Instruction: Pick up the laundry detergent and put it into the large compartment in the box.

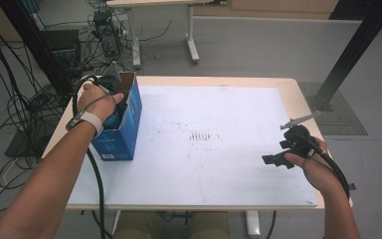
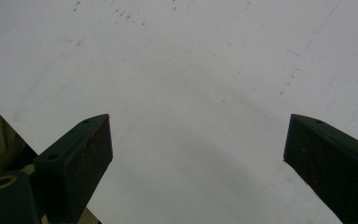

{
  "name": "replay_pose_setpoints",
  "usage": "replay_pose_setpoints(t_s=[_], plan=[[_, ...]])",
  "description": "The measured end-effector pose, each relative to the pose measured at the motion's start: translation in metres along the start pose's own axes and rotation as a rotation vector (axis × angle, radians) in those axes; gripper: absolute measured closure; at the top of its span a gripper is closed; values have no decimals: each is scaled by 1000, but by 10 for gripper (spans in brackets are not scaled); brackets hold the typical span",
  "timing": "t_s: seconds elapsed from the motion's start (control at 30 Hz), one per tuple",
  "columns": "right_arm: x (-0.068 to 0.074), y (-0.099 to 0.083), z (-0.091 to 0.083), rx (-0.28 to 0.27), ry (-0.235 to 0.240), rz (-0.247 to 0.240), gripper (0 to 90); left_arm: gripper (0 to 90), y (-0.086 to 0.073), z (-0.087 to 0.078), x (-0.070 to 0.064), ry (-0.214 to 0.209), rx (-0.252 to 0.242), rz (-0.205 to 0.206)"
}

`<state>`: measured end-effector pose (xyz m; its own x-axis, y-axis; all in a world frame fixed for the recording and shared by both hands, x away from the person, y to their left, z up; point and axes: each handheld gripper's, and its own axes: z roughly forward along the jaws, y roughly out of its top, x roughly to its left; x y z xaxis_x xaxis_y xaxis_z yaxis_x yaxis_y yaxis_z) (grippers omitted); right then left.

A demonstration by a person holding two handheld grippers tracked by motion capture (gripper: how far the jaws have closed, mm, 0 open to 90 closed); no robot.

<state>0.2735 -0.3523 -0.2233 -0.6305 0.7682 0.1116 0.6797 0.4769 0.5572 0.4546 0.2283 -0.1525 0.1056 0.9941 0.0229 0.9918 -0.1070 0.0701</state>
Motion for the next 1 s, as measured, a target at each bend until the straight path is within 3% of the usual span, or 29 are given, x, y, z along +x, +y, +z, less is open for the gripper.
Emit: replay_pose_setpoints(t_s=[0.23,1.0], plan=[[1,-1,-2,4,-4,21,77,386,1,0,1,-2,2,-1],[3,3,-4,2,-7,11,77,386,1,0,1,-6,6,-1]])
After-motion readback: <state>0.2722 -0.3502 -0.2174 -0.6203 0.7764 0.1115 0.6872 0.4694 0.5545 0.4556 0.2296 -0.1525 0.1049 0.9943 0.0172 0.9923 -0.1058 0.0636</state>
